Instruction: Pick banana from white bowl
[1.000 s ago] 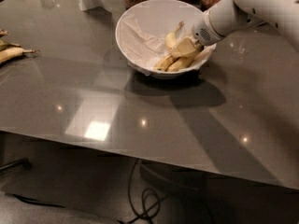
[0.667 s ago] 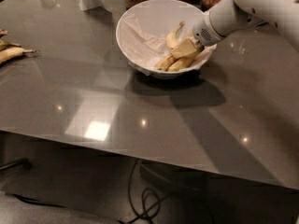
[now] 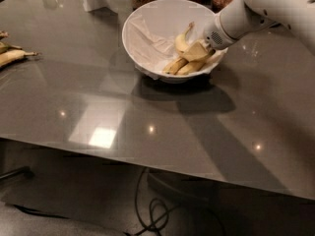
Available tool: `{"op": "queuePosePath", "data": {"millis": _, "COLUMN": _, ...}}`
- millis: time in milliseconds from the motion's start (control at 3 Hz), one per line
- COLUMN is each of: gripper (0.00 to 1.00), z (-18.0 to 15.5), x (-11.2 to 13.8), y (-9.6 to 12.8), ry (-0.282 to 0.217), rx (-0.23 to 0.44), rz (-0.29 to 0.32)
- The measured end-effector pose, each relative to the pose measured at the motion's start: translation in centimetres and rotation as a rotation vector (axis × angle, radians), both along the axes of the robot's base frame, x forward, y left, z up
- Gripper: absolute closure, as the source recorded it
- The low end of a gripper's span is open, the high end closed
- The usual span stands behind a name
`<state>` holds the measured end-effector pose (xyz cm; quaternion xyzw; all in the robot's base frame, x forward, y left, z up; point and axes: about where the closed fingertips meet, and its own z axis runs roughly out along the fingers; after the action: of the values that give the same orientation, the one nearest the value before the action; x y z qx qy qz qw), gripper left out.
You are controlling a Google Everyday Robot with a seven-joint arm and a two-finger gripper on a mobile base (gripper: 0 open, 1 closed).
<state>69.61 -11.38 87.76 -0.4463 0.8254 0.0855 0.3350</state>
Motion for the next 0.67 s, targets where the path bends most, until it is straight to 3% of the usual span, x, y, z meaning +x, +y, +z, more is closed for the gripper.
{"op": "queuePosePath", "data": {"millis": 333, "gripper": 0.99, "z": 0.1, "x": -0.7, "y": 0.2, "ry": -0.005, "rx": -0.024, "rz": 0.008}}
{"op": "queuePosePath", "data": {"millis": 667, "gripper": 1.0, "z": 1.3, "x": -1.5, "y": 0.9, "ry": -0.034, "rx": -0.02, "rz": 0.039}}
